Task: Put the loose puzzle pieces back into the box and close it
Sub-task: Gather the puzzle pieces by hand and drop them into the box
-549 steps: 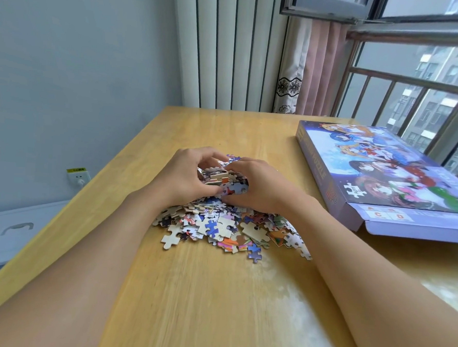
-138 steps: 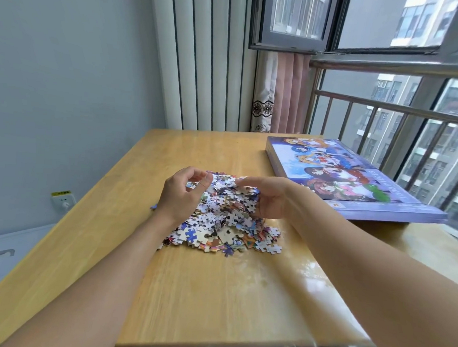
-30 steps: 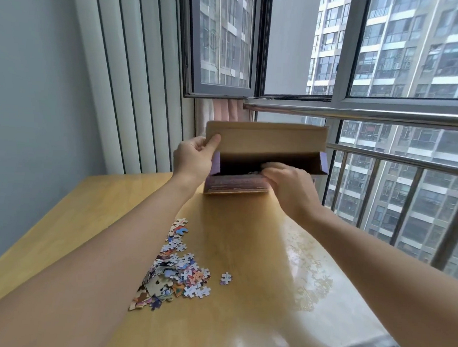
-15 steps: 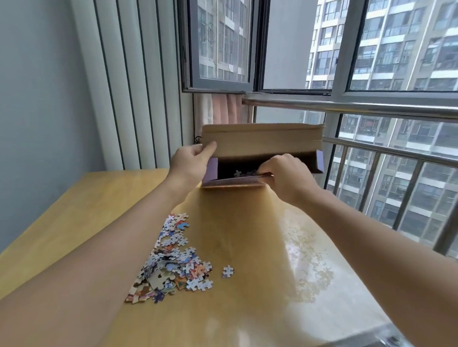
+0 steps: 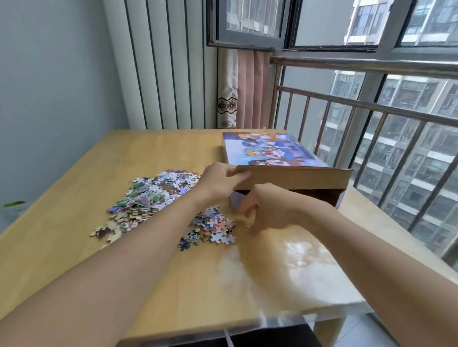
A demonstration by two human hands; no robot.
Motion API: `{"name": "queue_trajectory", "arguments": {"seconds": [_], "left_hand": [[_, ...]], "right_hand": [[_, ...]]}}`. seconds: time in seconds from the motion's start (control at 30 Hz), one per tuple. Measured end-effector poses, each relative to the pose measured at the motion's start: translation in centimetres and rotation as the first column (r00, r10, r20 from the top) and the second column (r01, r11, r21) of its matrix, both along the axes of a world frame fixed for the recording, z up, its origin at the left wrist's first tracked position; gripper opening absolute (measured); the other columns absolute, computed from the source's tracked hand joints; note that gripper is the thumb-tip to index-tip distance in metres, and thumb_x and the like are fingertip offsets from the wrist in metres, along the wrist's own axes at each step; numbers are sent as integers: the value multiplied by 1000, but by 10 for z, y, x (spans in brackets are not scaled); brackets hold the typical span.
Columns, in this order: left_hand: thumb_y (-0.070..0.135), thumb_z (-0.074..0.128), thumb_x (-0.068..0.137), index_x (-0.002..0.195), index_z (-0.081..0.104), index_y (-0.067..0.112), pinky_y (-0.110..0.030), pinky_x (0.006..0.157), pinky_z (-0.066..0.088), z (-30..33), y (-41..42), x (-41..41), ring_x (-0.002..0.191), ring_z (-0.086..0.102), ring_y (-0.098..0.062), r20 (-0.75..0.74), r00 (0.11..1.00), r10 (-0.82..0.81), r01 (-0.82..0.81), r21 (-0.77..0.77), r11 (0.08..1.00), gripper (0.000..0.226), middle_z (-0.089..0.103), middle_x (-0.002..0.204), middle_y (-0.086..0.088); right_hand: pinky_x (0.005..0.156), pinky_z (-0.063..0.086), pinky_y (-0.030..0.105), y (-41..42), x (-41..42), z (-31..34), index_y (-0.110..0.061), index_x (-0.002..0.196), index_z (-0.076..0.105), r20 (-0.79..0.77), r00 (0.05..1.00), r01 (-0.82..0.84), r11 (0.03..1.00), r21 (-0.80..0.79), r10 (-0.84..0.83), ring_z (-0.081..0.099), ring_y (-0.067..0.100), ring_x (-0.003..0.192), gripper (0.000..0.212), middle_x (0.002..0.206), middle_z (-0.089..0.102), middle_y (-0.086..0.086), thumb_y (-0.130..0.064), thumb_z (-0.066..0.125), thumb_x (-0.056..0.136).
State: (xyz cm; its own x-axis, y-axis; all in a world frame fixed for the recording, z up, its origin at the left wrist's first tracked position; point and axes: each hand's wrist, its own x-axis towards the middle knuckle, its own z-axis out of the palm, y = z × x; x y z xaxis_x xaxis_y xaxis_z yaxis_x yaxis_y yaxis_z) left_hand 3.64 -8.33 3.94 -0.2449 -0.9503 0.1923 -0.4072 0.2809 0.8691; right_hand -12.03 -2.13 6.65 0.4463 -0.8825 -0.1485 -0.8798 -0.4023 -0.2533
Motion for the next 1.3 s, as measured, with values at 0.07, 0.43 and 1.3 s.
{"name": "queue_trajectory", "arguments": {"seconds": [0.07, 0.43, 1.3], "left_hand": [[36, 66, 96, 106, 78, 19, -28, 93, 53, -2, 4, 8, 101, 70, -9, 12, 999, -39, 39, -10, 999, 23, 77, 100, 12], [37, 70, 92, 98, 76, 27, -18, 80, 47, -3, 26, 62, 94, 64, 4, 135, 990, 29, -7, -161, 987, 13, 73, 102, 16], [30, 93, 65, 74, 78, 36, -26, 103, 38, -12, 60, 150, 126, 48, 7, 458, 888, -34, 132, -184, 974, 19, 62, 123, 25]], "right_hand": [[66, 55, 29, -2, 2, -10, -21, 103, 75, -39, 999, 21, 999, 26, -20, 68, 24, 80, 37, 86, 72, -2, -28, 88, 70], [61, 54, 19, -1, -1, -12, -23, 91, 73, 115, 993, 34, 999, 8, -35, 70, 13, 75, 22, 81, 73, -11, -15, 83, 73], [61, 43, 16, 15, 15, -17, -17, 103, 75, -29, 1000, 6, 989, -146, -10, 64, 14, 79, 23, 80, 66, -7, -9, 78, 81]]}}
